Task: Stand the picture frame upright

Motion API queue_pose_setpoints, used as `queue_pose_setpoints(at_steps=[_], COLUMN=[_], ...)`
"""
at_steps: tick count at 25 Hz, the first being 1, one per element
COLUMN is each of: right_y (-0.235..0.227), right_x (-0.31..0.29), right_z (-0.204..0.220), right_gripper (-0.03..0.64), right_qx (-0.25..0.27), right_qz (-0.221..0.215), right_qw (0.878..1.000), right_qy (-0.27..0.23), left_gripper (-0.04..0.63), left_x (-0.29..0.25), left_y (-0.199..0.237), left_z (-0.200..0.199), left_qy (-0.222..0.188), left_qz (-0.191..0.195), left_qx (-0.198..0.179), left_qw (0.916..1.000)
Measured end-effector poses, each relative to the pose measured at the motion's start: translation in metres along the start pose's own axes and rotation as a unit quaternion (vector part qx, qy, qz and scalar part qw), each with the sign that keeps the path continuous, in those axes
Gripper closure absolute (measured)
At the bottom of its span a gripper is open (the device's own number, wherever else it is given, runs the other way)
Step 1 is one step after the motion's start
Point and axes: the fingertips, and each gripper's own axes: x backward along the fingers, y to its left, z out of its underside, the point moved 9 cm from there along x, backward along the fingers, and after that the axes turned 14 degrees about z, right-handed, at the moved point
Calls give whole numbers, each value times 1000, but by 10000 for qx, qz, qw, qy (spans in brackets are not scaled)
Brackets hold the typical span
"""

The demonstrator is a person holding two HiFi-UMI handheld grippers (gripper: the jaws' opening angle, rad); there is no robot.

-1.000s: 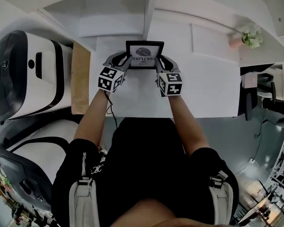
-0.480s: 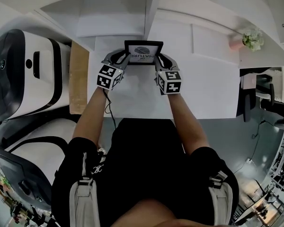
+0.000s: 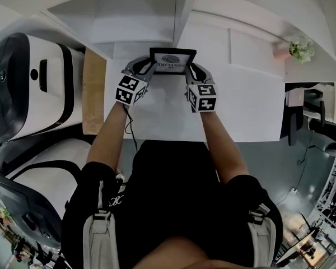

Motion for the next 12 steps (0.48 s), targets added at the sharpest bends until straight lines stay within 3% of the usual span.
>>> queue_pose_setpoints(at_steps=[12], right_y=[3], right_x=[1], right_z=[2], right_gripper=[545], right_qx=[186], right_qz=[118], right_qw=[9996], right_qy=[-148], left_gripper=[499], left_x=[-1], left_y=[3], left_z=[1], left_qy=[-31], left_qz=[-2], left_qx=[153], left_qw=[9999])
